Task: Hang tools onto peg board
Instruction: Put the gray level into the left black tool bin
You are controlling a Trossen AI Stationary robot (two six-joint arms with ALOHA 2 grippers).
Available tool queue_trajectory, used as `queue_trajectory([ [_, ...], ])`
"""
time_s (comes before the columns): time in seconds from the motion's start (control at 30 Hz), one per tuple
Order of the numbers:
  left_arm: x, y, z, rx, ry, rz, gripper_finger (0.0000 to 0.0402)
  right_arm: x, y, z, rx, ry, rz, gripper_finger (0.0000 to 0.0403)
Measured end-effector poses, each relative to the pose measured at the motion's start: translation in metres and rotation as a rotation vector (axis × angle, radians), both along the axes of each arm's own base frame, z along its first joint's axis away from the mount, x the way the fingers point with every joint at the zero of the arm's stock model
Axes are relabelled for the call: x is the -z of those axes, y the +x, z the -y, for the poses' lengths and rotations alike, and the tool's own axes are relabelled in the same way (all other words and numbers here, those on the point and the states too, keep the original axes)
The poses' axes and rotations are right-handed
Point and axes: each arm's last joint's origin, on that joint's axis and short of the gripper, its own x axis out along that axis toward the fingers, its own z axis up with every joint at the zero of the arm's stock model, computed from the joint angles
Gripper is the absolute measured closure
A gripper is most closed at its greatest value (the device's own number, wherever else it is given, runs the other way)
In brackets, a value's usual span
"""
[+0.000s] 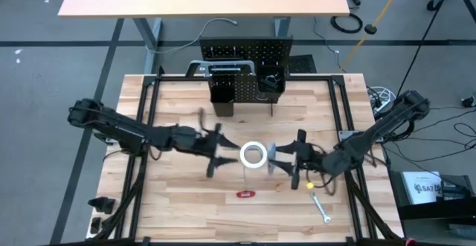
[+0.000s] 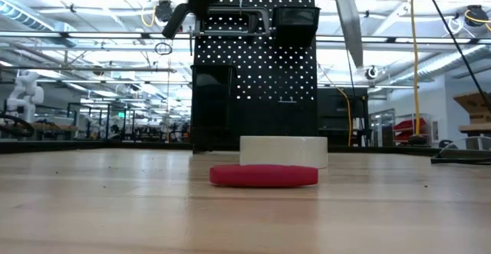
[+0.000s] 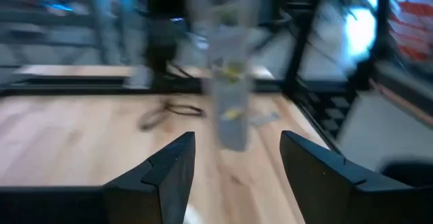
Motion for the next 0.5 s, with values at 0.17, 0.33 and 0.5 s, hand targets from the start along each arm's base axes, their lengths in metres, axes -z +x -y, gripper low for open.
queue_trajectory([
  [0.17,0.011,-0.03,-0.008,-0.087,-0.091,0.184,0.0181,-0.022,-0.01,0.01,-0.047,-0.101,0.066,0.0232],
  [0.33,0.001,-0.034,-0.009,-0.083,-0.088,0.314,0.0181,-0.039,-0.012,0.026,-0.073,-0.21,0.142,0.0232],
  [0.5,-0.012,-0.029,-0.013,-0.06,-0.041,0.366,0.0181,-0.05,-0.005,0.046,-0.137,-0.29,0.22,0.0232],
])
